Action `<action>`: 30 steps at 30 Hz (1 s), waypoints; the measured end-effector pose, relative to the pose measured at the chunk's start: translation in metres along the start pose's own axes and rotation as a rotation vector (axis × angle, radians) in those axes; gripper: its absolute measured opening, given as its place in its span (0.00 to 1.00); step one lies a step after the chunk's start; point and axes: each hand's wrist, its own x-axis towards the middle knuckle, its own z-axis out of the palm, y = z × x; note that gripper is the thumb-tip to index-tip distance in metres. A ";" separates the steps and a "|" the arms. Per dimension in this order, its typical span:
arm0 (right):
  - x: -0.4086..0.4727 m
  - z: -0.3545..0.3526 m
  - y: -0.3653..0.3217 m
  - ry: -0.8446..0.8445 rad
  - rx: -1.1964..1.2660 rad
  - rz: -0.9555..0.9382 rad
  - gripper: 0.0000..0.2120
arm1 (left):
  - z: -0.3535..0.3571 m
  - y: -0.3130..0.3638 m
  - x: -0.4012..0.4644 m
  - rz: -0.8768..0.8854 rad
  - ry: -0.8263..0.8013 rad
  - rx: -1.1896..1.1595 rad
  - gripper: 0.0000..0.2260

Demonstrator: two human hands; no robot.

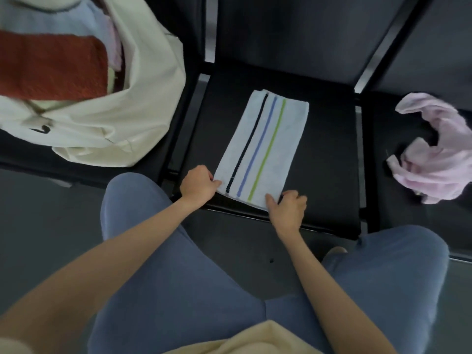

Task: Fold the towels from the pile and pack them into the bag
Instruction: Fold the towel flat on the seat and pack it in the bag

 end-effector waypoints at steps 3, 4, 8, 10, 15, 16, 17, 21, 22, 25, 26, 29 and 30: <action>-0.004 -0.008 0.005 -0.110 0.093 0.001 0.13 | 0.003 -0.002 -0.012 -0.039 -0.075 -0.034 0.12; -0.005 -0.012 0.007 -0.148 0.178 0.010 0.13 | 0.003 -0.003 -0.017 -0.053 -0.102 -0.073 0.10; -0.018 -0.040 0.018 -0.243 0.415 0.060 0.09 | 0.001 -0.003 -0.042 -0.130 -0.191 -0.242 0.02; -0.031 -0.051 0.024 -0.275 0.550 0.092 0.09 | -0.002 0.000 -0.057 -0.147 -0.248 -0.278 0.03; -0.048 -0.073 0.033 -0.344 0.784 0.074 0.08 | -0.012 0.006 -0.078 -0.175 -0.233 -0.499 0.08; -0.046 -0.076 0.032 -0.368 0.823 0.089 0.07 | -0.015 0.009 -0.079 -0.187 -0.232 -0.558 0.07; -0.043 -0.078 0.030 -0.394 0.877 0.114 0.07 | -0.018 0.013 -0.078 -0.212 -0.248 -0.631 0.06; -0.025 -0.086 0.012 -0.440 1.106 0.202 0.05 | -0.032 0.027 -0.064 -0.347 -0.366 -0.992 0.04; -0.019 -0.087 0.006 -0.436 1.141 0.210 0.05 | -0.034 0.030 -0.057 -0.367 -0.379 -1.072 0.04; 0.002 -0.084 -0.010 -0.397 1.193 0.261 0.04 | -0.037 0.041 -0.036 -0.447 -0.379 -1.246 0.08; 0.009 -0.082 -0.015 -0.386 1.205 0.294 0.04 | -0.036 0.045 -0.028 -0.473 -0.377 -1.289 0.10; 0.027 -0.072 -0.027 -0.356 1.230 0.391 0.07 | -0.028 0.053 -0.008 -0.506 -0.339 -1.302 0.12; 0.031 -0.067 -0.029 -0.343 1.234 0.415 0.09 | -0.023 0.054 -0.002 -0.506 -0.314 -1.271 0.12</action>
